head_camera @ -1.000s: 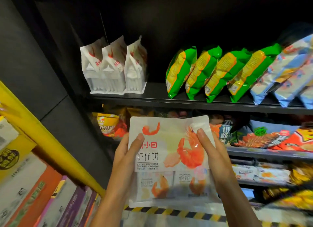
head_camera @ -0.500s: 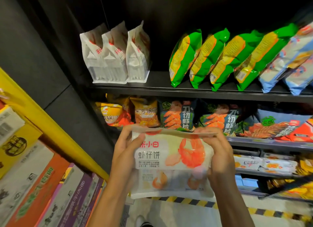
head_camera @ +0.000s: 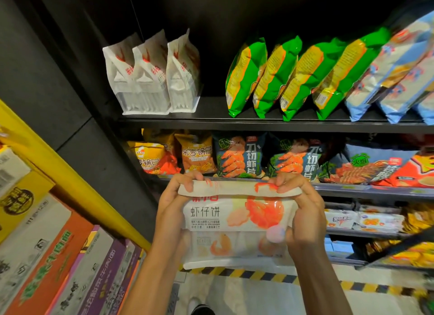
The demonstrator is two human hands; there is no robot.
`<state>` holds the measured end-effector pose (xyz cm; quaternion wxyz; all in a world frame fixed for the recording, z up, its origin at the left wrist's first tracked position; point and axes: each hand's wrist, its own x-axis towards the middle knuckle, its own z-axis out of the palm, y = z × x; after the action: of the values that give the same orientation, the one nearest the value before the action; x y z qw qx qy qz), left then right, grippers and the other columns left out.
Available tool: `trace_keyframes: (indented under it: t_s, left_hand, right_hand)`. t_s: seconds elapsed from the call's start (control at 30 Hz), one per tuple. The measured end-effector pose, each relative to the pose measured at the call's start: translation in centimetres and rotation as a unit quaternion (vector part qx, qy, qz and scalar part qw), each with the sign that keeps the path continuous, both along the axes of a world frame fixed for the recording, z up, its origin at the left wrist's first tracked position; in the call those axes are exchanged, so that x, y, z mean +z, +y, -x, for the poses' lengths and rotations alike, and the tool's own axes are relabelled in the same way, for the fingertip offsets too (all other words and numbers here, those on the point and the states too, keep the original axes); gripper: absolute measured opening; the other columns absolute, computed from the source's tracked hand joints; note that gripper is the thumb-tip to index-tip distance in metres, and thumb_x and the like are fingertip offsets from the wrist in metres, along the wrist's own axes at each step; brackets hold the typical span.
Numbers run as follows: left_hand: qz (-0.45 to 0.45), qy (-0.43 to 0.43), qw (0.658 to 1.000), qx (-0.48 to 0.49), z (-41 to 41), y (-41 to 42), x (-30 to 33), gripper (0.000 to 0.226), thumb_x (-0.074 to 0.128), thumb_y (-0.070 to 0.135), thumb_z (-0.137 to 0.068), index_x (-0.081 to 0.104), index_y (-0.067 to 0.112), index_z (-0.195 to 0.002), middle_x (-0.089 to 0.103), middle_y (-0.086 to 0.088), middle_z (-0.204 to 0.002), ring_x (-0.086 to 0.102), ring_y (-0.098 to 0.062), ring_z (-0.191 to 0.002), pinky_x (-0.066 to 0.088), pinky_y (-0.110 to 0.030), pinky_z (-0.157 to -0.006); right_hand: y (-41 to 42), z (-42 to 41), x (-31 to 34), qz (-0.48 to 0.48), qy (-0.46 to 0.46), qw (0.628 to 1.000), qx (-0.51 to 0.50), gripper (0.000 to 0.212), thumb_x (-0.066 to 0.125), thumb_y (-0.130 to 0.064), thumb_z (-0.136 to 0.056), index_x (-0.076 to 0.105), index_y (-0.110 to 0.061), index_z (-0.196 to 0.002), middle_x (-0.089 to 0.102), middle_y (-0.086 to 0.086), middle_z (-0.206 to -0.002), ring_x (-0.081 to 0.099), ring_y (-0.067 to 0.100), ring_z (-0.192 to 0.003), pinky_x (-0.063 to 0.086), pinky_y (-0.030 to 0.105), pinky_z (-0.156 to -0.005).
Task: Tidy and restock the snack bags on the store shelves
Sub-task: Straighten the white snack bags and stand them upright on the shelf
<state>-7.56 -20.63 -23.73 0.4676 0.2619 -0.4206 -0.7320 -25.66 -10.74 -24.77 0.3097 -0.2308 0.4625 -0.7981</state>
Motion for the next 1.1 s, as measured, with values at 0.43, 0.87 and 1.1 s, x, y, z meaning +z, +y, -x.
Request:
trace_keyframes:
  t_s: [0.43,0.87,1.1]
  left_hand:
    - [-0.082,-0.105,0.99,0.048,-0.3,0.8,0.8,0.026,0.062,0.017,-0.1,0.069,0.014,-0.124,0.076,-0.019,-0.113,0.075,-0.037,-0.103,0.063,-0.051,-0.08]
    - [-0.128,-0.067,0.988,0.062,-1.4,-1.1,2.8,0.03,0.062,0.017,-0.1,0.063,0.008,-0.129,0.073,-0.019,-0.121,0.072,-0.035,-0.111,0.054,-0.058,-0.096]
    - [0.022,-0.082,0.993,-0.087,-1.3,-0.7,3.4,0.05,0.045,0.048,-0.103,0.059,0.021,-0.143,0.062,-0.008,-0.143,0.058,-0.026,-0.134,0.054,-0.045,-0.105]
  right_hand:
    - [1.6,0.8,-0.3,-0.185,0.086,0.967,0.154,0.024,0.047,-0.036,-0.106,0.063,-0.045,-0.122,0.072,-0.036,-0.103,0.066,-0.018,-0.095,0.049,0.004,-0.071]
    - [1.2,0.2,-2.0,-0.18,0.087,0.953,0.228,0.059,0.069,-0.06,-0.092,0.047,-0.051,-0.146,0.063,-0.019,-0.14,0.059,0.008,-0.131,0.042,0.05,-0.116]
    - [1.9,1.6,-2.4,-0.154,0.039,0.977,0.144,0.054,0.064,-0.061,-0.093,0.06,-0.035,-0.14,0.068,-0.005,-0.136,0.062,0.02,-0.13,0.042,0.055,-0.114]
